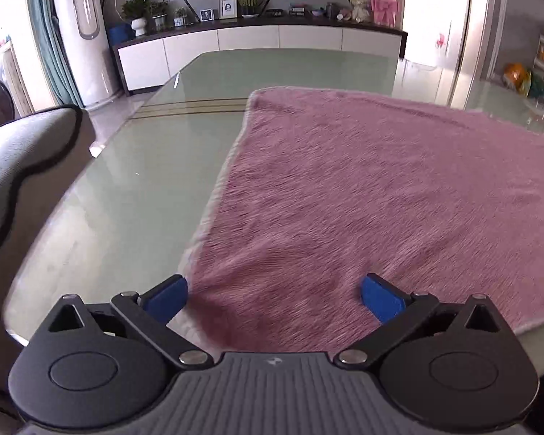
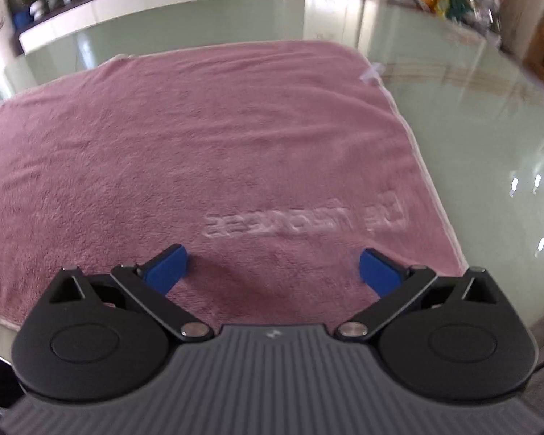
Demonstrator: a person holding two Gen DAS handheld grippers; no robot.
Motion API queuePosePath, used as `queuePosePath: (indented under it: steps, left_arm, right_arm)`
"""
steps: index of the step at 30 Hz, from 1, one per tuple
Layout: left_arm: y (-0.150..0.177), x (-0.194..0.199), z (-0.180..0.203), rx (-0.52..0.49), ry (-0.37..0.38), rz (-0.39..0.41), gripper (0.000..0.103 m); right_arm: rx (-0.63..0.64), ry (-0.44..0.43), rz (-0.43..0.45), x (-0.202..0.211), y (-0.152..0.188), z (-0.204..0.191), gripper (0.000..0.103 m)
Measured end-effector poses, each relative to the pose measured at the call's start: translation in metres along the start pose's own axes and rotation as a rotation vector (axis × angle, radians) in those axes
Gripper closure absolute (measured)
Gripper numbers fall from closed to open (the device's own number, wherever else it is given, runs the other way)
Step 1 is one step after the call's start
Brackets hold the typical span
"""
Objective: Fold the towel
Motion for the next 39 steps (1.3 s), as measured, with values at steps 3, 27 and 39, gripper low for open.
queuePosePath:
  steps: [3, 27, 39]
  left_arm:
    - [0.007, 0.002, -0.018, 0.048, 0.000, -0.024, 0.000]
    - [0.001, -0.009, -0.005, -0.044, 0.110, 0.031, 0.000]
    - [-0.020, 0.016, 0.016, -0.005, 0.184, 0.073, 0.001]
  right_arm:
    - [-0.045, 0.031, -0.060, -0.006, -0.008, 0.027, 0.000]
    - [0.049, -0.018, -0.176, -0.003, 0.016, 0.019, 0.000]
    - [-0.164, -0.171, -0.254, 0.001, -0.001, 0.033, 0.000]
Point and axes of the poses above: each gripper's, at about its wrist camera, not at the fingertips, and x roughly against the way its jaws point, z to its right, y to its underside, the point moved 9 cm from there along -x, roughly the way its jaws point, and after that the axes turned 5 degrees about -x, right-handed, at the moved point
